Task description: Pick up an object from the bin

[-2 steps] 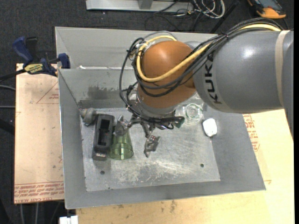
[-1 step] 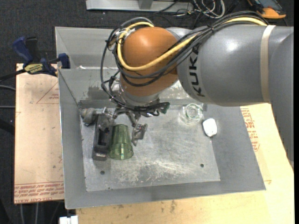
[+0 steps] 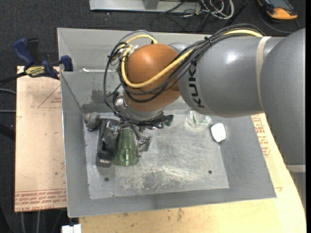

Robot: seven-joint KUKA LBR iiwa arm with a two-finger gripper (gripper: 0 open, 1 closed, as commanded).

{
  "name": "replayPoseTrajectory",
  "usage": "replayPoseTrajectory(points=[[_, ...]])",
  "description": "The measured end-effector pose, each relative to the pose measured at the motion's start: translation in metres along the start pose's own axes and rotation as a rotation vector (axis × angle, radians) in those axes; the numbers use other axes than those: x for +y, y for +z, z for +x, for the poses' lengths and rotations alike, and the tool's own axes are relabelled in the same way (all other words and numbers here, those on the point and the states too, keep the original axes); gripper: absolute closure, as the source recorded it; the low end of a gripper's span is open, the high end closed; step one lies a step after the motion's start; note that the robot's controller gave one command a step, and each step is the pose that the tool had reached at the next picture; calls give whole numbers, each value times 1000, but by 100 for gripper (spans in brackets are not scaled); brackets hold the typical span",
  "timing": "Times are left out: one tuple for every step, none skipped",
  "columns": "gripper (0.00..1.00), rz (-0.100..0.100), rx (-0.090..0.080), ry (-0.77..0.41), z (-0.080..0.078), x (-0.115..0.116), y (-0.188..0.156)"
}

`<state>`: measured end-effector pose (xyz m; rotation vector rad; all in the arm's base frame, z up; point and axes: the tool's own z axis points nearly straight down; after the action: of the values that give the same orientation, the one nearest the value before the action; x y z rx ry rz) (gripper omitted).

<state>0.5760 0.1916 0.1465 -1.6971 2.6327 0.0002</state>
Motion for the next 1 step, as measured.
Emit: replayPoseTrajectory(points=[[0, -5, 1, -209, 14, -9, 43]])
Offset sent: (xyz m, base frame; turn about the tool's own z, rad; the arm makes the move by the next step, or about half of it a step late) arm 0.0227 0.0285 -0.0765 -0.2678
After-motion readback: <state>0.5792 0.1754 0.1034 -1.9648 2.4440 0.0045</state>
